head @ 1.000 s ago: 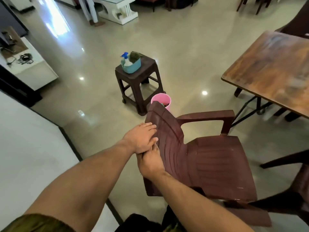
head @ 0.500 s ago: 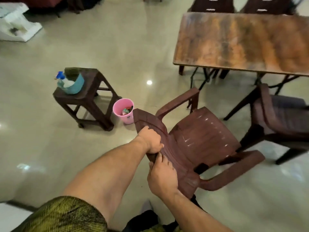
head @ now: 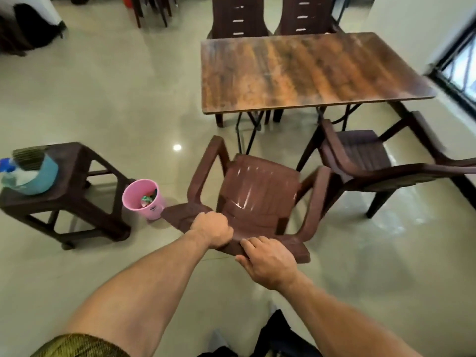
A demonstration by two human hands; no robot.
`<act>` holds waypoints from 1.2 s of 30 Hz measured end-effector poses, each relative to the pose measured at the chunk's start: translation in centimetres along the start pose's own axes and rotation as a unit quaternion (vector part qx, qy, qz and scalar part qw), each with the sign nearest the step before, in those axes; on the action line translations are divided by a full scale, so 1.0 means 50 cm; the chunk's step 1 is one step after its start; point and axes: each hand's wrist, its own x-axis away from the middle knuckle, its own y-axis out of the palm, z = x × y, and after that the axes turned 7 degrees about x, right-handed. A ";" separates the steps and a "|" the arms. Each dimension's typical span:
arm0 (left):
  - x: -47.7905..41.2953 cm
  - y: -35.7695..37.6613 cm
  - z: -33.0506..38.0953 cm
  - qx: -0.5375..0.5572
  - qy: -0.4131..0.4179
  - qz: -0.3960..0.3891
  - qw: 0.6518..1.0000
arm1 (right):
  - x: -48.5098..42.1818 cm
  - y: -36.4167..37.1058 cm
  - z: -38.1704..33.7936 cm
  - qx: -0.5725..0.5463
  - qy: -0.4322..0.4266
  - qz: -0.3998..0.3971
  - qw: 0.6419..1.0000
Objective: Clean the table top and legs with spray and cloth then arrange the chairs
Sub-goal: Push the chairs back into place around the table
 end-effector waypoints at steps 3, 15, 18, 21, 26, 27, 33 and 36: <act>-0.027 -0.003 0.039 0.040 -0.010 0.009 0.999 | -0.008 0.001 0.100 0.038 -0.036 -0.011 0.999; -0.173 -0.068 0.227 0.107 -0.007 0.175 0.979 | -0.085 -0.057 0.425 0.079 -0.050 0.011 0.996; -0.216 -0.083 0.285 0.111 0.000 0.178 0.978 | -0.081 -0.060 0.494 0.077 -0.041 0.008 0.996; -0.230 -0.092 0.275 0.108 0.020 0.179 0.978 | -0.082 -0.044 0.491 0.075 -0.040 0.033 0.996; -0.252 -0.102 0.281 0.104 -0.010 0.168 0.980 | -0.092 -0.044 0.506 0.077 -0.018 0.027 0.996; -0.266 -0.107 0.289 0.104 0.001 0.166 0.981 | -0.092 -0.046 0.516 0.077 -0.010 0.024 0.997; -0.319 -0.121 0.285 0.088 0.049 0.073 0.992 | -0.109 -0.074 0.563 0.012 0.027 -0.013 0.999; -0.343 -0.142 0.338 0.115 0.132 0.015 0.984 | -0.093 -0.073 0.601 -0.008 0.036 0.005 0.999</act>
